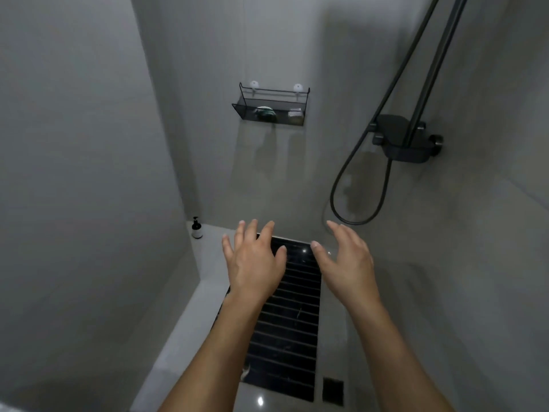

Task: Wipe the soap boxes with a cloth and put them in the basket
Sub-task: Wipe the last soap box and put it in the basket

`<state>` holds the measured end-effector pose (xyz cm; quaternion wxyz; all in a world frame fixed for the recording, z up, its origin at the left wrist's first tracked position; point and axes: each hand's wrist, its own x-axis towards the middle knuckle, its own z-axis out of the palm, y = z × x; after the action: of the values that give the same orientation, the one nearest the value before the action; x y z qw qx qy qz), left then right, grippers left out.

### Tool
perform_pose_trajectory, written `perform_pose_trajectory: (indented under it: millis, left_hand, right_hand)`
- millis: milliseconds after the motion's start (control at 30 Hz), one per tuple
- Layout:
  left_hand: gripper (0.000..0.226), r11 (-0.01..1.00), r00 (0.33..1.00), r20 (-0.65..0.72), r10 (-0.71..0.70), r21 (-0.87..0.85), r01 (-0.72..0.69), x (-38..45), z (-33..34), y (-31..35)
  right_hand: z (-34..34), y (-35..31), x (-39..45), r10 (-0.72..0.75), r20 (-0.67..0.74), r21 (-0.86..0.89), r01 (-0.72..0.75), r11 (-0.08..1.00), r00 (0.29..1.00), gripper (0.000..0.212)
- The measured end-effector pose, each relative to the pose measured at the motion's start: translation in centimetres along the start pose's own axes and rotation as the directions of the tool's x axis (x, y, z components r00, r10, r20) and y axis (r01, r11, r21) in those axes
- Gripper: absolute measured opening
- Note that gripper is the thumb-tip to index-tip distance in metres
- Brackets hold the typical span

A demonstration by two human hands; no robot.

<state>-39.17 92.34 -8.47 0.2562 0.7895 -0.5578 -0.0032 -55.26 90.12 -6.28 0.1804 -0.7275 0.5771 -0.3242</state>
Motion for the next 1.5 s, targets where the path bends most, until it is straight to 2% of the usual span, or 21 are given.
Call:
perform_pose_trajectory:
  millis: [300,600,833,1067,1233,1500]
  left_hand:
    - [0.059,0.997,0.998,-0.002,-0.068,0.046,0.068,12.0,3.2,1.6]
    - [0.056,1.0,0.999,-0.018,-0.031,0.006,0.031,26.0,7.7,2.0]
    - [0.057,1.0,0.999,-0.04,0.009,-0.019,-0.01,40.8,9.6,-1.8]
    - [0.058,0.997,0.996,-0.044,0.078,-0.001,-0.078,55.6,8.4,-5.2]
    - [0.058,0.991,0.99,-0.038,0.134,-0.003,-0.135,62.6,8.9,-5.4]
    - [0.057,0.989,0.988,-0.039,0.15,0.006,-0.149,74.0,11.6,-5.3]
  right_hand:
    - [2.1,1.3,13.7,-0.08,0.051,0.009,0.08,0.997,0.995,0.06]
    - [5.8,2.8,26.3,-0.126,0.016,0.008,0.125,0.992,0.992,0.054]
    - [12.6,0.6,40.0,-0.068,-0.006,-0.048,0.068,0.997,0.998,0.058]
    - [16.5,-3.4,52.5,-0.025,-0.005,-0.161,0.024,0.987,1.0,0.061]
    - [17.4,-4.6,58.7,-0.007,-0.069,-0.128,-0.002,0.992,0.998,0.058]
    - [19.3,-3.6,70.6,0.003,-0.122,-0.077,-0.013,0.997,0.992,0.053]
